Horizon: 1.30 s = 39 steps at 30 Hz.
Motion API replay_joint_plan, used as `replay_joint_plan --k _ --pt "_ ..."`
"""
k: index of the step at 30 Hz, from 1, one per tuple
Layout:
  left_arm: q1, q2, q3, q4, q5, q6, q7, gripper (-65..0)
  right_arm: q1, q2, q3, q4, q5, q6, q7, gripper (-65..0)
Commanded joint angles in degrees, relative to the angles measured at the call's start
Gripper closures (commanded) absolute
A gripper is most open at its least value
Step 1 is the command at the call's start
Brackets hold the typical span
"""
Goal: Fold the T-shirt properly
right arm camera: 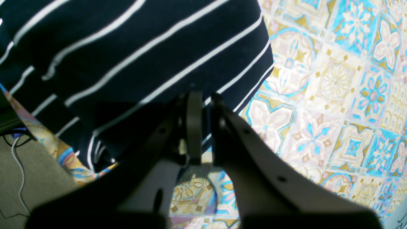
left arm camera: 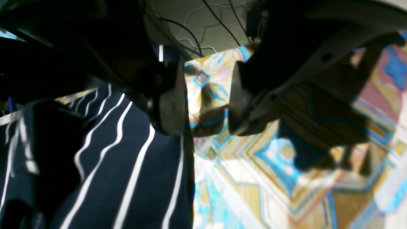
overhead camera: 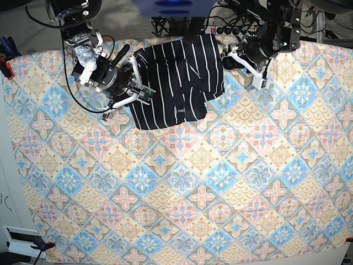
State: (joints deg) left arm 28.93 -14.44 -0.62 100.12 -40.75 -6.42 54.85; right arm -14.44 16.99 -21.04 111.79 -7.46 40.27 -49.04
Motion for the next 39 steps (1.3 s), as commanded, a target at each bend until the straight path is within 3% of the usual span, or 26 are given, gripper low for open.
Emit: replay_joint_plan --k 1,9,12,14,18,29,36,39 --pt "0.0 -0.2 -0.2 0.6 -0.3 -0.3 0.2 -23.1 0.5 0.1 0.2 0.8 0.3 -0.3 0.8 -5.3" --pt "-7.1 1.6 9.2 -10.4 -0.3 -0.2 -0.2 -23.1 0.5 0.1 0.2 0.8 0.3 -0.3 0.8 -5.3" --pt "-9.0 3.4 10.0 -14.7 0.1 -0.2 -2.8 -22.6 0.4 0.1 0.2 0.8 0.3 -0.3 0.8 -5.3" --pt "-9.8 4.4 10.0 -16.2 0.2 -0.2 -3.8 -18.3 0.4 0.1 0.2 0.8 0.3 -0.3 0.8 -5.3" --pt "-12.8 6.2 10.0 -18.8 0.2 0.0 -6.5 -3.6 0.5 0.1 0.2 0.9 0.3 -0.3 0.8 -5.3" --pt "-23.7 12.5 10.1 -31.2 0.3 0.0 -9.9 -3.1 0.6 0.1 -0.1 1.5 0.3 -0.3 0.8 -5.6" --pt "-25.2 14.1 10.1 -34.0 3.4 0.0 -10.9 -3.1 3.4 -0.1 -0.2 1.5 0.3 -0.3 0.9 -23.4" --pt "-25.2 14.0 10.1 -34.0 4.0 0.0 -11.0 -3.2 4.4 -0.1 -1.4 1.3 0.3 -0.3 1.6 -28.1"
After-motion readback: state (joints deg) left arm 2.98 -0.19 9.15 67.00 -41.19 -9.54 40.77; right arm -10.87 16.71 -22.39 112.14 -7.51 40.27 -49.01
